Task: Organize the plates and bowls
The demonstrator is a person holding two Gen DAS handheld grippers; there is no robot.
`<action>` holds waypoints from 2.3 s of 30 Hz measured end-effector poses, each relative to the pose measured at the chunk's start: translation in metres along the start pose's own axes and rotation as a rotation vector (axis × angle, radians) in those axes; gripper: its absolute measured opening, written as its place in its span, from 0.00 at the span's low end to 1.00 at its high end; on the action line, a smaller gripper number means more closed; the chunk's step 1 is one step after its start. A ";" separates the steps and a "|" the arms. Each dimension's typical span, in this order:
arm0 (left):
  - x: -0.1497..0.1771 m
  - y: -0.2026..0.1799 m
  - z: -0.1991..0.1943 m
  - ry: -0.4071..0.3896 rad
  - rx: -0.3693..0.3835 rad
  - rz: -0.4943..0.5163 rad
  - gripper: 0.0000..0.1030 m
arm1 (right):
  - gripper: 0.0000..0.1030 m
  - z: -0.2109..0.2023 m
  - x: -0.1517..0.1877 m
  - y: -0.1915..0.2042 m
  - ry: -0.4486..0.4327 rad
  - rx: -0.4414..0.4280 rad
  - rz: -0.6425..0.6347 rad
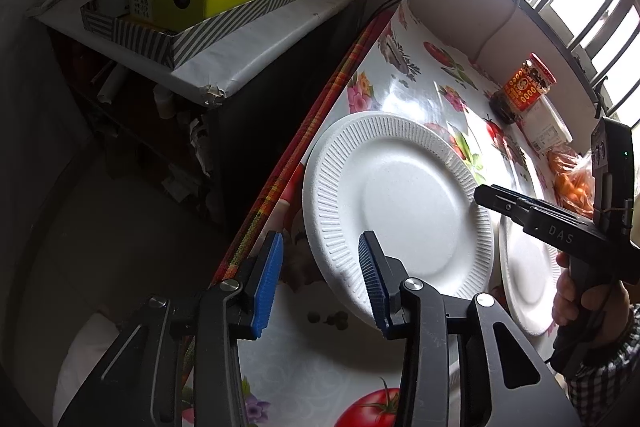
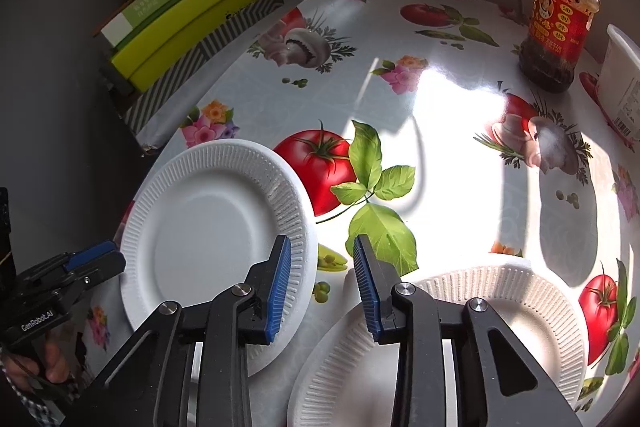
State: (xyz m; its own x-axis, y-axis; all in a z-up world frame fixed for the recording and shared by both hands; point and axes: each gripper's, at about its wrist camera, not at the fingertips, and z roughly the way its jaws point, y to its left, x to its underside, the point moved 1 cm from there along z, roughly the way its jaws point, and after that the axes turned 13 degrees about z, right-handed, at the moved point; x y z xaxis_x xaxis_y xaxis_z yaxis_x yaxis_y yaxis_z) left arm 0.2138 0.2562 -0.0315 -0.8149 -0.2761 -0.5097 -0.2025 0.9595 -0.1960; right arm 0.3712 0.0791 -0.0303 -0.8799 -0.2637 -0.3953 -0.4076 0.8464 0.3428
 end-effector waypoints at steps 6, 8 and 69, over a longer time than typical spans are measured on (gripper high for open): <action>0.000 0.000 0.003 0.007 0.011 -0.009 0.30 | 0.16 0.000 0.001 0.000 -0.002 -0.013 0.005; 0.000 0.000 0.003 0.007 0.006 -0.009 0.29 | 0.14 0.000 0.001 0.000 0.001 -0.022 0.008; 0.001 -0.020 -0.022 -0.020 -0.016 0.045 0.20 | 0.12 -0.034 0.019 -0.004 0.001 -0.105 0.116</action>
State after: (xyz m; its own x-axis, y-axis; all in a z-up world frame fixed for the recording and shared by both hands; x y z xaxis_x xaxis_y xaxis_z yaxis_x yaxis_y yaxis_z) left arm 0.2050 0.2381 -0.0091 -0.8126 -0.2332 -0.5341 -0.1744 0.9718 -0.1590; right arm 0.3482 0.0547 -0.0101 -0.9228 -0.1671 -0.3471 -0.3262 0.8180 0.4737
